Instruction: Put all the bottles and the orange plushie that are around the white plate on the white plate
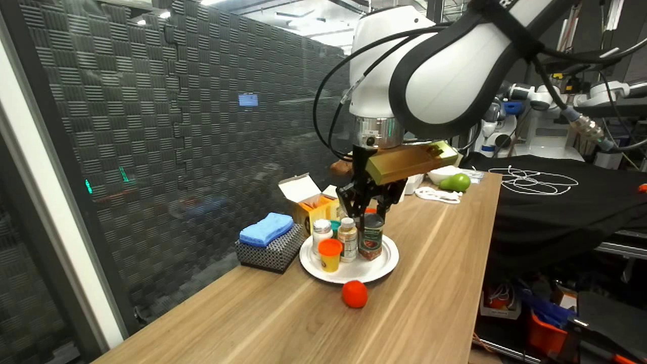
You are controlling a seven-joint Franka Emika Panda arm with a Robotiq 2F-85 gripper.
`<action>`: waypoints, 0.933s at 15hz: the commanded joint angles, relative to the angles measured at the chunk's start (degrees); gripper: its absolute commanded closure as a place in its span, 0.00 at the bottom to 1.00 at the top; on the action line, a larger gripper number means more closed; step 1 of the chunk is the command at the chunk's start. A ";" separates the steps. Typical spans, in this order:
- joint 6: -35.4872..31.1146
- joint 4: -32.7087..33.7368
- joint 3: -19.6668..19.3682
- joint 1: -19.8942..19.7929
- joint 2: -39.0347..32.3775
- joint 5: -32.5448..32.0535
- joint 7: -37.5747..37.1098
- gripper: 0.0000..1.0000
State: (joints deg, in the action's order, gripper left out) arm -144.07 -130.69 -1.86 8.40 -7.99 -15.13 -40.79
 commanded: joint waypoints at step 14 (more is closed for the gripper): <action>-2.78 2.66 0.86 -2.01 -6.20 12.08 10.83 0.78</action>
State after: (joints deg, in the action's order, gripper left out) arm -145.68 -129.66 -0.91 6.82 -13.22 -4.75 -31.22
